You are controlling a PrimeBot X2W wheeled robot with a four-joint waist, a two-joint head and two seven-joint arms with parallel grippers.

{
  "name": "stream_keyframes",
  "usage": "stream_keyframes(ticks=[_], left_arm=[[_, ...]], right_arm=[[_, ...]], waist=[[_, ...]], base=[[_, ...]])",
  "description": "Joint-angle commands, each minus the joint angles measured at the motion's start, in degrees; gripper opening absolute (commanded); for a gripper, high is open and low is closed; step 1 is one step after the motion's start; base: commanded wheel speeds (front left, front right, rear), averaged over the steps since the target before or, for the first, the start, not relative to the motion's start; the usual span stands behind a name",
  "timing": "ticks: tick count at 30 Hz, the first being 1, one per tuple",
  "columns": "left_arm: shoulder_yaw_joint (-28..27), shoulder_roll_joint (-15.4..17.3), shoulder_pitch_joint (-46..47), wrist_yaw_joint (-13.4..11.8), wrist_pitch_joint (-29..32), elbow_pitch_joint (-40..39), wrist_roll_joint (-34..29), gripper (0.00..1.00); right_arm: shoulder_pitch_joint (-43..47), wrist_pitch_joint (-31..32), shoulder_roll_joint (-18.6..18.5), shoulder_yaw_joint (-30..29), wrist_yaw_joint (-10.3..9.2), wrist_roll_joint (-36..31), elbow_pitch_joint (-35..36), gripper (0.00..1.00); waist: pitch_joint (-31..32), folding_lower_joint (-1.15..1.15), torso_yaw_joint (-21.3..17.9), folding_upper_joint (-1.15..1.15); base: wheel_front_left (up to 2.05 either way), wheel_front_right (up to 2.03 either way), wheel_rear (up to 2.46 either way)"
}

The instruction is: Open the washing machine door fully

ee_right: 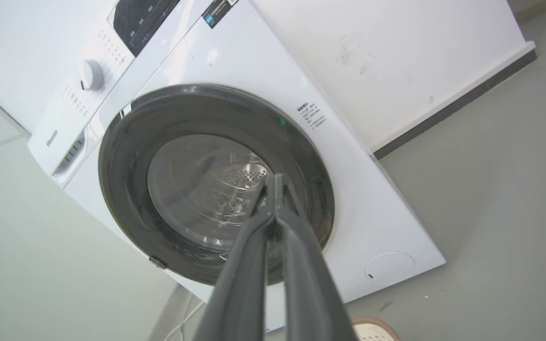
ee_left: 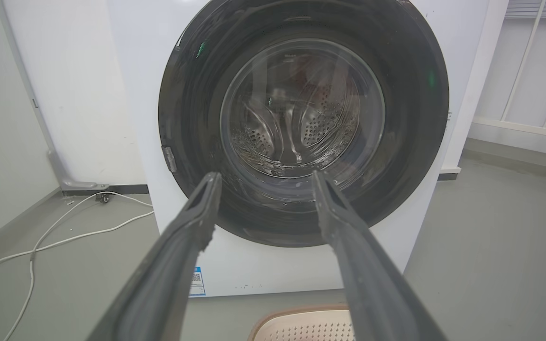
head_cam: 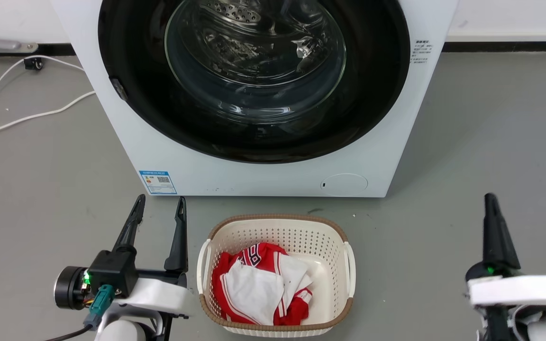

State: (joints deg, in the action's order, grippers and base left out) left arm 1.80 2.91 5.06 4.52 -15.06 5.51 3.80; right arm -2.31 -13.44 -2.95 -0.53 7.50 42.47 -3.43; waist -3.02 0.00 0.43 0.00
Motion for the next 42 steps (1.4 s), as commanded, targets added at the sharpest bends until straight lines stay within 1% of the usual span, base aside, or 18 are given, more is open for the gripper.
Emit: stream_keyframes(ticks=[1, 2, 3, 5, 9, 10, 12, 17, 20, 23, 27, 30, 35, 42], left_arm=[[0.0, 0.0, 0.9, 0.0, -0.2, -0.3, 0.3, 1.00], [0.0, 0.0, 1.3, -0.1, -0.2, -0.5, 0.4, 1.00], [0.0, 0.0, 1.3, -0.1, -0.2, -0.5, 0.4, 1.00], [-0.1, 0.0, 1.7, -0.2, -0.2, -0.8, 0.5, 1.00], [0.1, 0.0, 3.0, -0.4, -0.2, -1.5, 1.1, 1.00], [0.1, 0.0, 3.6, -0.4, -0.2, -1.7, 1.1, 1.00], [0.3, 0.0, 4.7, -0.3, -0.2, -2.2, 1.4, 1.00], [0.6, 0.0, 8.7, -0.1, -0.2, -3.6, 1.3, 1.00], [1.1, 0.0, 10.7, -0.2, -0.2, -4.3, 1.3, 1.00], [1.5, 0.0, 12.3, -0.3, -0.2, -4.8, 1.2, 1.00], [2.0, 0.0, 13.8, -0.2, -0.2, -5.1, 1.1, 1.00], [2.3, 0.0, 14.7, -0.1, -0.2, -5.3, 1.2, 1.00], [2.6, 0.0, 15.8, -0.1, -0.2, -5.7, 1.5, 1.00], [3.1, 0.0, 16.7, -0.5, -0.2, -6.1, 2.1, 1.00]], right_arm=[[-1.6, -0.5, 0.1, -0.3, -0.02, 5.6, -0.5, 0.00], [-2.9, -0.7, 0.1, -0.6, -0.02, 9.5, -0.8, 0.00], [-2.9, -0.7, 0.1, -0.6, -0.02, 9.5, -0.8, 0.00], [-5.9, -0.7, 0.1, -1.2, -0.02, 18.8, -1.8, 0.00], [-13.3, 1.5, 0.1, -4.7, -0.02, 31.9, -5.3, 0.00], [-15.2, 2.2, 0.1, -6.0, -0.01, 33.4, -6.5, 0.00], [-20.0, 3.9, -0.1, -8.6, -0.01, 38.4, -8.1, 0.00], [-32.2, 7.1, -3.3, -13.0, -0.01, 44.0, -14.8, 0.00], [-39.7, 9.4, -6.4, -13.6, -0.01, 45.0, -20.1, 0.00], [-46.8, 12.0, -9.5, -12.6, -0.01, 44.3, -25.4, 0.00], [-56.4, 17.1, -13.1, -9.2, -0.01, 41.6, -32.7, 0.00], [-62.8, 21.3, -14.9, -6.1, -0.01, 38.8, -37.6, 0.00], [-71.9, 28.9, -15.1, -1.6, -0.01, 35.0, -45.2, 0.00], [-80.5, 35.7, -14.8, 2.1, -0.01, 30.3, -54.2, 0.00]], waist=[[-0.6, 0.00, 0.1, 0.00], [-1.1, 0.00, 0.2, 0.00], [-1.1, 0.00, 0.2, 0.00], [-2.1, 0.00, 0.2, 0.00], [-4.5, 0.00, 0.5, 0.00], [-5.2, 0.00, 0.7, 0.00], [-7.0, 0.00, 1.1, 0.00], [-12.7, 0.00, 2.2, 0.00], [-15.4, 0.00, 2.8, 0.00], [-17.4, 0.00, 3.2, 0.00], [-19.5, 0.00, 3.5, 0.00], [-20.6, 0.00, 3.8, 0.00], [-22.3, 0.00, 4.3, 0.00], [-24.3, 0.00, 5.1, 0.00]], base=[[0.00, 0.00, 0.00], [0.00, 0.00, 0.00], [0.00, 0.00, 0.00], [0.00, 0.00, 0.00], [0.00, 0.00, 0.00], [0.00, 0.00, 0.00], [0.00, 0.00, 0.00], [0.00, 0.00, 0.00], [0.00, 0.00, 0.00], [0.00, 0.00, 0.00], [0.00, 0.00, 0.00], [0.00, 0.00, 0.00], [0.00, 0.00, 0.00], [0.00, 0.00, 0.00]])
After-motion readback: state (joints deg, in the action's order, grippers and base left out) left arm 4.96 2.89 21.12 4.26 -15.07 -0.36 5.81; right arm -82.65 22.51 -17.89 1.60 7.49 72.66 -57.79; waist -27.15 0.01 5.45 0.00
